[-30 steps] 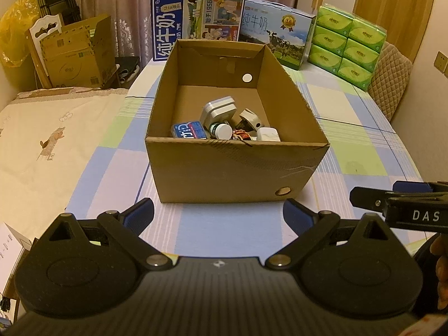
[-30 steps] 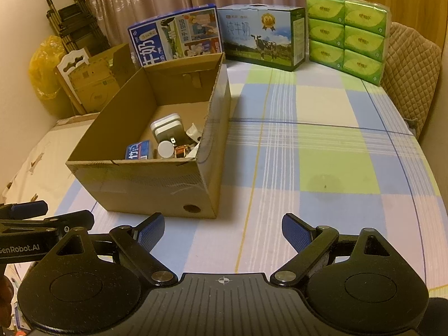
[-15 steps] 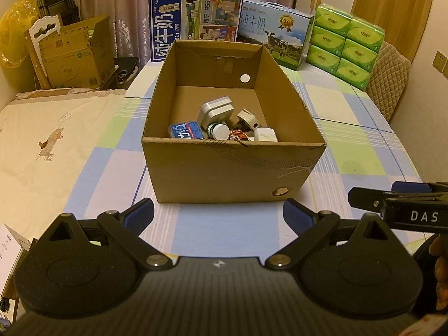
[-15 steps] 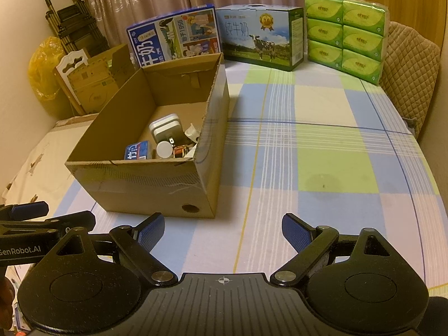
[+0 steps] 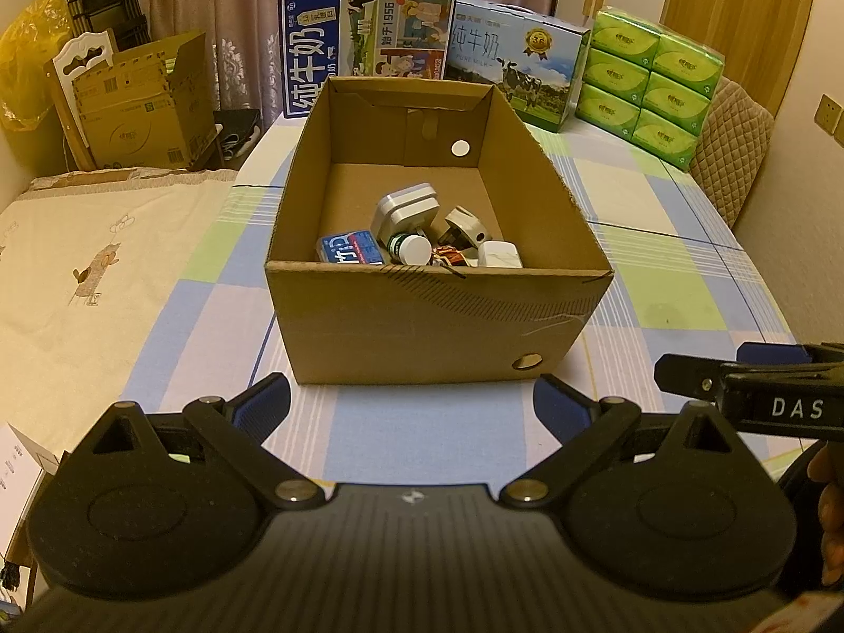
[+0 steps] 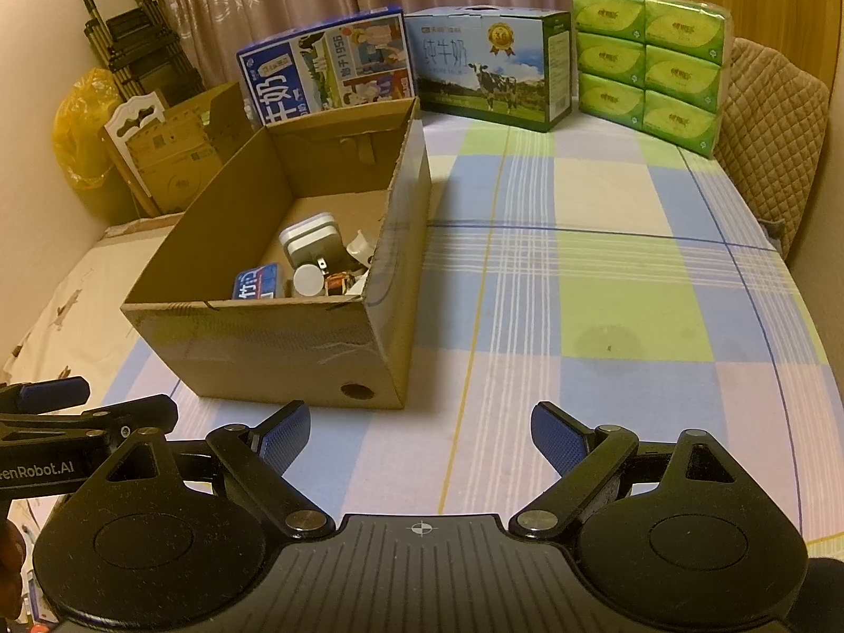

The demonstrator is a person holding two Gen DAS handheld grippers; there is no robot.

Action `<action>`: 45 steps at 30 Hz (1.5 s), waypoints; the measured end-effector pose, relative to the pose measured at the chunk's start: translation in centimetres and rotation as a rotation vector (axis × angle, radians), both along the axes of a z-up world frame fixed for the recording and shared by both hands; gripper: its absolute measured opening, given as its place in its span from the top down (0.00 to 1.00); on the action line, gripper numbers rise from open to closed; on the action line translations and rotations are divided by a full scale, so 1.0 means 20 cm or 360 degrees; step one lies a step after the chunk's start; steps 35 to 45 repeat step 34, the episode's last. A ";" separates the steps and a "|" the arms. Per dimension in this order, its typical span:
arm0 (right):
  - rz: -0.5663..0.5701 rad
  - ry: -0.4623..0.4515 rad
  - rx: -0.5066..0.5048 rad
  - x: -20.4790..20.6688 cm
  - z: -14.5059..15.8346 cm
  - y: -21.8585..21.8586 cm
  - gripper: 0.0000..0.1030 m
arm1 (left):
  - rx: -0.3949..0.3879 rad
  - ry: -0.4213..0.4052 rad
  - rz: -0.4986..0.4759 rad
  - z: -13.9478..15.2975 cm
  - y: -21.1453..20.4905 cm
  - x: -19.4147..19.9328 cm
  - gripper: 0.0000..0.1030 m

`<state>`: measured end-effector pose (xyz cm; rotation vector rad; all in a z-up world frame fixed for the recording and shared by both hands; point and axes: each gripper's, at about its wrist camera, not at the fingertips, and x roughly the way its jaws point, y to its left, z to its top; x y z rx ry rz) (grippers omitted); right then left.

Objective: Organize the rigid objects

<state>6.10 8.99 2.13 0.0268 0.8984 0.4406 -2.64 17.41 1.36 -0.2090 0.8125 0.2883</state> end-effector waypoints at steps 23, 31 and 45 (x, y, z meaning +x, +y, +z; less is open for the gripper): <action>0.0003 0.0006 -0.0008 0.01 0.01 0.00 0.15 | 0.0003 -0.0006 -0.0002 0.01 0.00 0.00 0.06; 0.0003 0.0007 -0.0009 0.01 0.01 0.00 0.15 | 0.0006 -0.0040 0.0004 0.01 0.01 0.01 0.06; 0.0003 0.0007 -0.0008 0.01 0.01 0.00 0.15 | -0.0003 -0.0061 0.0002 0.02 0.02 0.00 0.06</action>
